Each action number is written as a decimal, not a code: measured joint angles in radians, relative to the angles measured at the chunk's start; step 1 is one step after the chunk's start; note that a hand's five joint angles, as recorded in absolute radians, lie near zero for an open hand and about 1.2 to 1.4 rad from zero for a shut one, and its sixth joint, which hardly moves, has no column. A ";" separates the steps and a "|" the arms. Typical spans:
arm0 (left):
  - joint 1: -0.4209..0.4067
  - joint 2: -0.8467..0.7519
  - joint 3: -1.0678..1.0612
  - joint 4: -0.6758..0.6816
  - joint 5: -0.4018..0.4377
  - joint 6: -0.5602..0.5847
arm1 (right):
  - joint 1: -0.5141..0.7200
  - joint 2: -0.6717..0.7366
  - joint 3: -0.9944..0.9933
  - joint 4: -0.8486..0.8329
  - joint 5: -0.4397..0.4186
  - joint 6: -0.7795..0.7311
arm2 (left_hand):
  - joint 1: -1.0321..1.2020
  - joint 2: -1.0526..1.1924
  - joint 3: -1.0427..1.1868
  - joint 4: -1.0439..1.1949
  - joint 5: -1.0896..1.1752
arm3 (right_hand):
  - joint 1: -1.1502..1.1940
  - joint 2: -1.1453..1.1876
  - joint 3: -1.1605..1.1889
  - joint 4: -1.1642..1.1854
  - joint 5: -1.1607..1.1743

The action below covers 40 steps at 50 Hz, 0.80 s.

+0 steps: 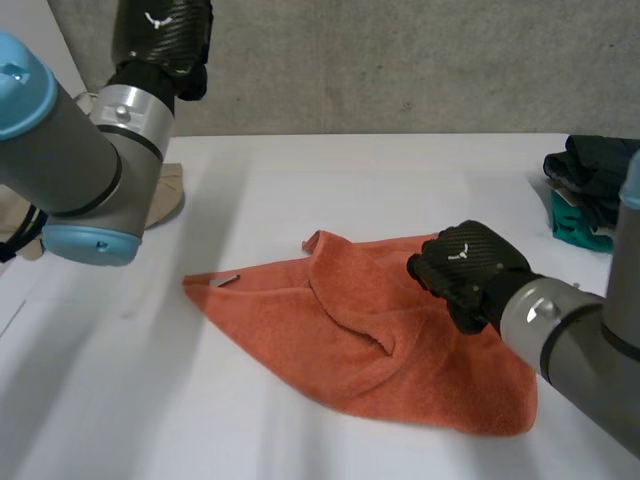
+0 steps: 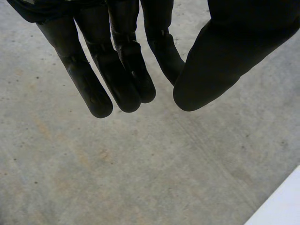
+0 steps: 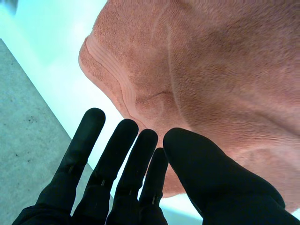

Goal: Fold the laundry.

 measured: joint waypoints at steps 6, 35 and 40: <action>-0.035 0.003 -0.123 -0.080 0.004 0.004 | 0.002 -0.021 0.049 -0.070 -0.001 -0.006 | -0.630 -0.582 -0.572 -0.586 -0.559 | -0.108 -0.463 -0.461 -0.468 -0.477; 0.222 0.006 -0.595 -0.140 0.210 0.085 | -0.007 0.149 0.033 -0.206 -0.004 0.001 | -0.532 -0.571 -0.565 -0.572 -0.542 | -0.463 -0.936 -0.954 -0.962 -0.980; 0.222 -0.049 -0.565 -0.101 0.211 0.084 | -0.010 0.150 0.035 -0.209 -0.003 0.001 | -0.506 -0.544 -0.538 -0.545 -0.517 | -0.463 -0.936 -0.954 -0.962 -0.980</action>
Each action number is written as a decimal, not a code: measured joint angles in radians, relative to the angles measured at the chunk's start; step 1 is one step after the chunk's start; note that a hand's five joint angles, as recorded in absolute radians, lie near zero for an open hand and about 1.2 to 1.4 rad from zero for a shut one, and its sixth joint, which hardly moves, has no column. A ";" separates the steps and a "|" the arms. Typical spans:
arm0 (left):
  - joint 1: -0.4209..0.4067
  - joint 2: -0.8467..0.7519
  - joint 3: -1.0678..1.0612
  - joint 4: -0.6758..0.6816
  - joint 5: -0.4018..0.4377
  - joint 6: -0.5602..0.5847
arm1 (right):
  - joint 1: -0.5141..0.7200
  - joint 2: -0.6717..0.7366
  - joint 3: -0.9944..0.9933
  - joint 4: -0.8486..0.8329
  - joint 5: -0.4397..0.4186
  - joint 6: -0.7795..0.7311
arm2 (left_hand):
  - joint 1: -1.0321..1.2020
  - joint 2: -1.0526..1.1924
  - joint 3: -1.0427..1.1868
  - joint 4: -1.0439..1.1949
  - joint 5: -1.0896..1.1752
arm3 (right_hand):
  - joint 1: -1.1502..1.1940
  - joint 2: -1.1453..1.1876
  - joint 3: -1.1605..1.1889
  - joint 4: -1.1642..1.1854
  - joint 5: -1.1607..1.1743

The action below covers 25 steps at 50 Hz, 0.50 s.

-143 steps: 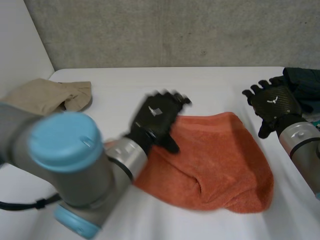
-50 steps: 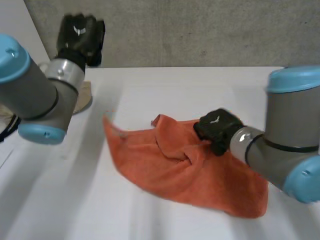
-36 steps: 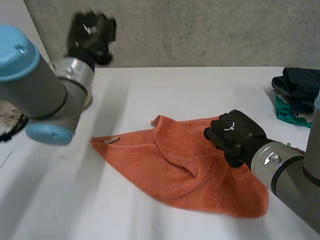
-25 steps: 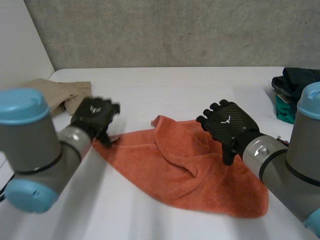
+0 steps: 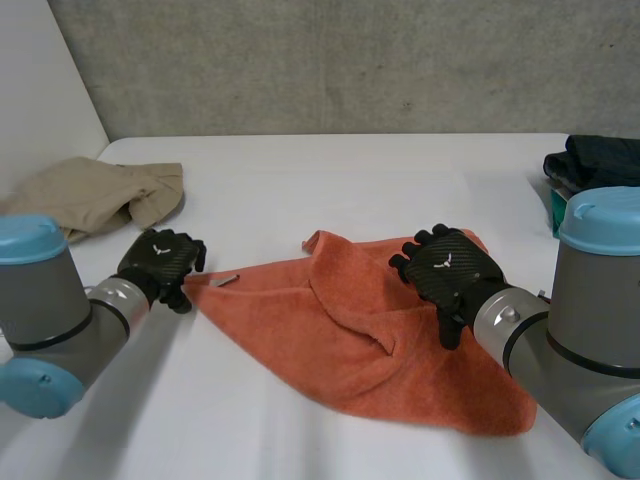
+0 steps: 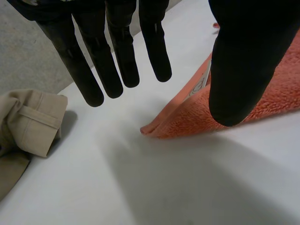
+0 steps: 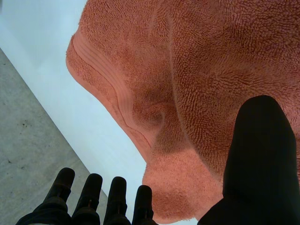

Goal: Fold the laundry.

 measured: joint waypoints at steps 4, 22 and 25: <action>-0.005 -0.040 0.017 0.005 -0.002 0.000 | -0.001 0.004 0.000 -0.002 0.001 0.000 | 0.009 0.010 0.011 0.009 0.010 | 0.000 0.000 0.000 0.000 0.000; -0.032 -0.058 0.075 0.001 -0.011 -0.001 | 0.000 0.154 -0.292 0.007 -0.151 -0.024 | 0.510 0.542 0.537 0.541 0.512 | 0.000 0.000 0.000 0.000 0.000; -0.049 -0.010 0.071 0.000 -0.013 -0.002 | 0.004 0.254 -0.453 0.052 -0.250 -0.033 | 0.510 0.542 0.537 0.541 0.512 | 0.000 0.000 0.000 0.000 0.001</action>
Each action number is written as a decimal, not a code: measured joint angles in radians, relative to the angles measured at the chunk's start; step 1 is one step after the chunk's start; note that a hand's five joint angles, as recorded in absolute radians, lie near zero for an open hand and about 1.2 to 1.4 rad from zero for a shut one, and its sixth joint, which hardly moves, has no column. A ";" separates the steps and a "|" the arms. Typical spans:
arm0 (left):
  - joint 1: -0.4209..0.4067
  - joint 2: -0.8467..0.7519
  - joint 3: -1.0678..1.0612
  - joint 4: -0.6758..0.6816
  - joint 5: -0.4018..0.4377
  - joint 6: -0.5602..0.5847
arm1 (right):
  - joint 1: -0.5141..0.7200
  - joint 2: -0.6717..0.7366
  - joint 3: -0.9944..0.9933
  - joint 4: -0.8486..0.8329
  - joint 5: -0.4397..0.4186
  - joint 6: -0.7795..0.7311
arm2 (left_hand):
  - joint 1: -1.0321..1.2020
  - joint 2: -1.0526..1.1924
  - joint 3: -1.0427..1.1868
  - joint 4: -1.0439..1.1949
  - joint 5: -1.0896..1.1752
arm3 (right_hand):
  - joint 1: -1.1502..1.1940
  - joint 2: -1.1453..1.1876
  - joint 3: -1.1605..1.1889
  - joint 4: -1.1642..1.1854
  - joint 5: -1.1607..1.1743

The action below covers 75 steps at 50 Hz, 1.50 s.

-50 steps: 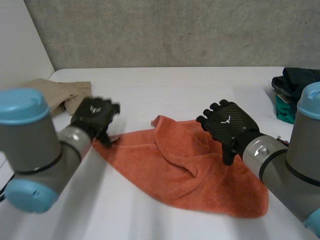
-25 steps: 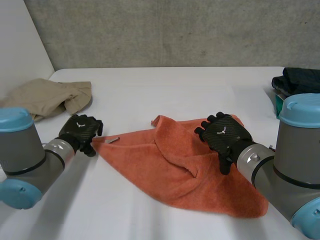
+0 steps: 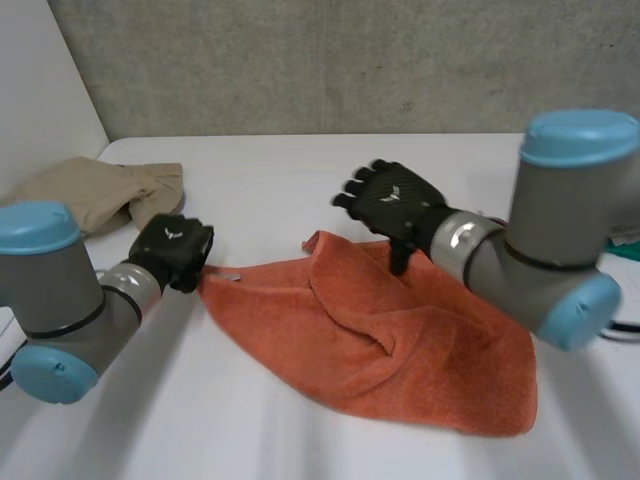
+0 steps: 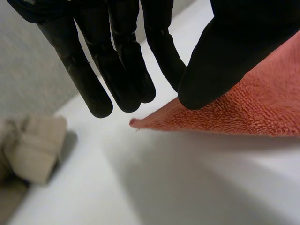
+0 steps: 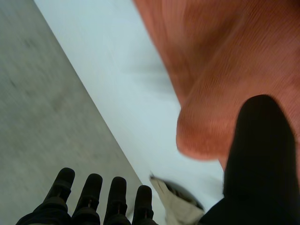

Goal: Fold the laundry.

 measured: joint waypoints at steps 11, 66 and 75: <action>-0.071 0.181 -0.043 0.001 0.004 -0.011 | 0.026 0.411 -0.536 0.233 -0.181 -0.095 | 0.000 0.000 0.000 0.000 0.000 | 0.015 0.018 0.047 0.041 0.063; -0.172 -0.139 0.349 0.214 -0.119 -0.267 | -0.114 -0.257 -0.111 -0.119 0.057 -0.016 | -0.910 -0.945 -0.924 -0.949 -0.926 | 0.879 0.946 0.962 0.968 0.941; -0.227 -0.313 0.506 0.214 -0.066 -0.285 | -0.106 -0.546 0.096 -0.125 -0.111 0.063 | -0.910 -0.946 -0.924 -0.953 -0.926 | 0.879 0.946 0.962 0.968 0.941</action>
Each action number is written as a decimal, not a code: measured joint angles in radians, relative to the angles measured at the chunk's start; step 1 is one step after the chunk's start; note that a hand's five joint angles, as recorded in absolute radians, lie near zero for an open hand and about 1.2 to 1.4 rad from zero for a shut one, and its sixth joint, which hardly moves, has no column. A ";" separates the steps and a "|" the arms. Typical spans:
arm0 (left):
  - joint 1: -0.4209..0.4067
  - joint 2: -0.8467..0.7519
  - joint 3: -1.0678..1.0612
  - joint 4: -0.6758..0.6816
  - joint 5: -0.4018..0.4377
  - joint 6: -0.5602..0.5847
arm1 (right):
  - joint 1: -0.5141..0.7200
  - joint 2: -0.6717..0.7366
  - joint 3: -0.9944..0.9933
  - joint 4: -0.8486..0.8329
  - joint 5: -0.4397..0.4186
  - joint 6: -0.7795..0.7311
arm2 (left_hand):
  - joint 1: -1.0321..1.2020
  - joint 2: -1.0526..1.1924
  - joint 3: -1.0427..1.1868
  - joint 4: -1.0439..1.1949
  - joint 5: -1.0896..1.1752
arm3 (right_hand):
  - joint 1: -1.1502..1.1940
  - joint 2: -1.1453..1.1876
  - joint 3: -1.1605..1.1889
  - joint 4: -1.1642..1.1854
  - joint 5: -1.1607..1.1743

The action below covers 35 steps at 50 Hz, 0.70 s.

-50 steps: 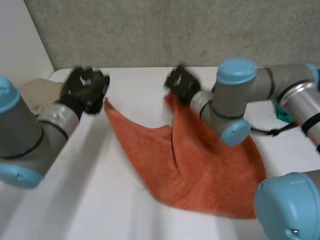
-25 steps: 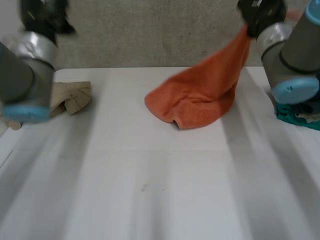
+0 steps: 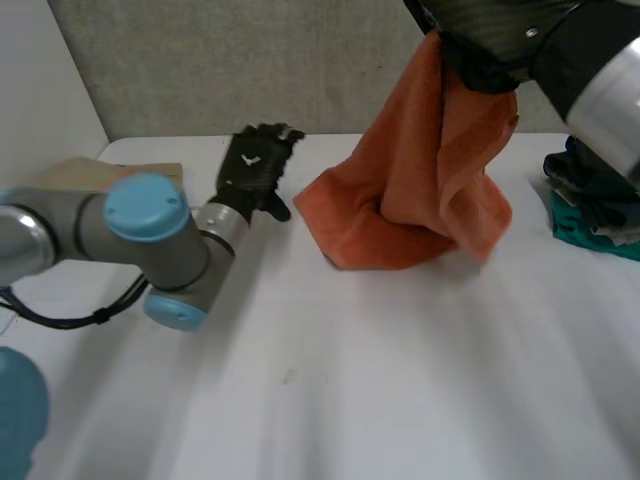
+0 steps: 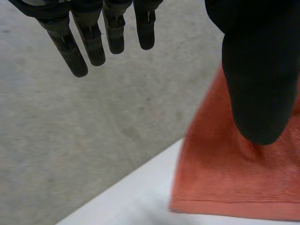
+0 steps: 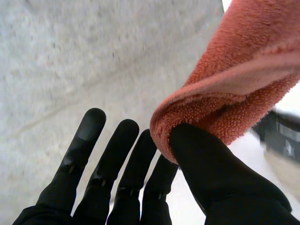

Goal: Fold the laundry.

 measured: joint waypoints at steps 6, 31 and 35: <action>-0.056 -0.113 0.057 -0.004 0.031 0.000 | -0.006 -0.146 0.076 -0.002 -0.056 0.088 | 0.000 0.000 0.000 0.000 0.000 | 0.000 0.000 0.000 0.000 0.000; 0.149 0.197 0.043 -0.013 -0.026 0.076 | -0.222 0.069 -0.022 0.025 0.003 0.200 | 0.924 0.948 0.924 0.957 0.905 | 0.000 0.000 0.000 0.000 0.000; 0.193 0.236 0.092 0.003 0.027 0.082 | -0.220 0.222 -0.167 0.044 0.111 0.190 | 0.924 0.950 0.927 0.958 0.905 | 0.000 0.000 0.000 0.000 0.000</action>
